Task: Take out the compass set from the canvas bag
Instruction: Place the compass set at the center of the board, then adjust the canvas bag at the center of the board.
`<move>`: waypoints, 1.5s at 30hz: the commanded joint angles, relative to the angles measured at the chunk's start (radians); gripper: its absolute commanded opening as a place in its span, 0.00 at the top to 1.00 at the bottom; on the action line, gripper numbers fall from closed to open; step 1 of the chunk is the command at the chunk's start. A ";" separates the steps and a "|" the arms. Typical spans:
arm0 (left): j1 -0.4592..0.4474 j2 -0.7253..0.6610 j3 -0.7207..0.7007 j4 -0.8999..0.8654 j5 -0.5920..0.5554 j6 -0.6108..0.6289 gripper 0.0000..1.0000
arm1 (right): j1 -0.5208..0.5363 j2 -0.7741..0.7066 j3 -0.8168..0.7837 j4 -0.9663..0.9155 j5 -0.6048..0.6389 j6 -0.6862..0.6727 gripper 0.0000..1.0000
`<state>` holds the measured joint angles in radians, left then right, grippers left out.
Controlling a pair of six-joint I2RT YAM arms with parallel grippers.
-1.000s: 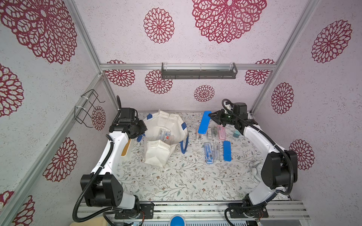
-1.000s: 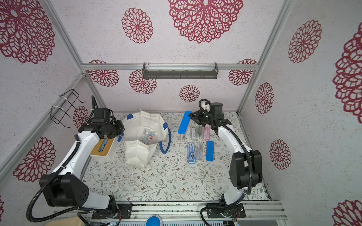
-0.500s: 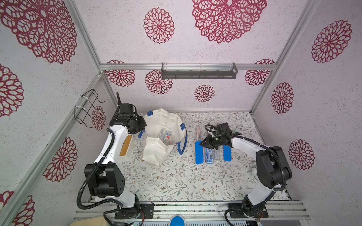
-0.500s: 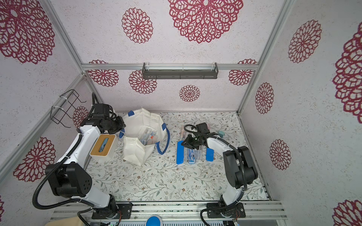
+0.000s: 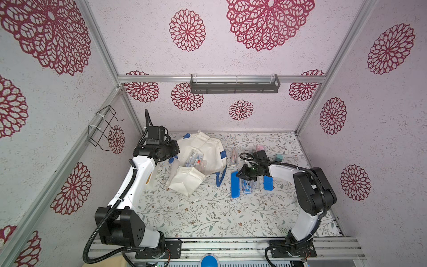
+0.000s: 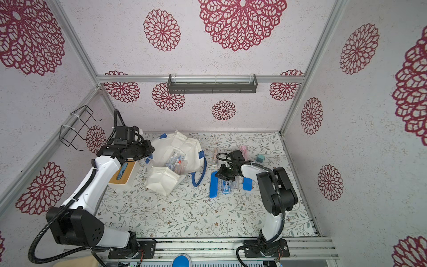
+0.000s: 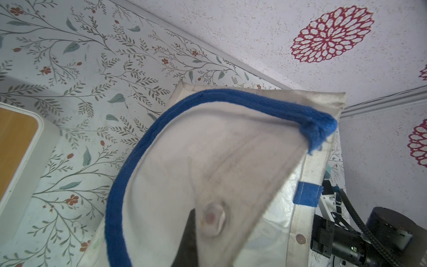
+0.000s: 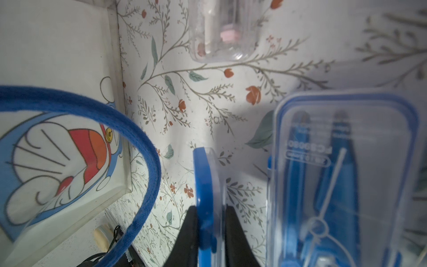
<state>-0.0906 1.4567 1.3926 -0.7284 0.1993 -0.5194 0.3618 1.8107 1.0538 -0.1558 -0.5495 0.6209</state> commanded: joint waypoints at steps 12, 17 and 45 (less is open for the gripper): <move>-0.057 -0.008 0.054 0.105 0.084 0.059 1.00 | -0.006 -0.113 0.022 0.013 0.081 0.079 0.48; -0.060 0.022 0.102 0.081 0.096 0.081 1.00 | -0.005 -0.231 -0.001 0.081 0.083 0.124 0.44; -0.091 0.114 0.240 0.055 0.014 0.192 1.00 | 0.195 -0.090 0.257 0.127 0.099 0.238 0.94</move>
<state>-0.1665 1.5665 1.5547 -0.7475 0.2398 -0.3996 0.5114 1.7763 1.2987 -0.0631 -0.4774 0.8158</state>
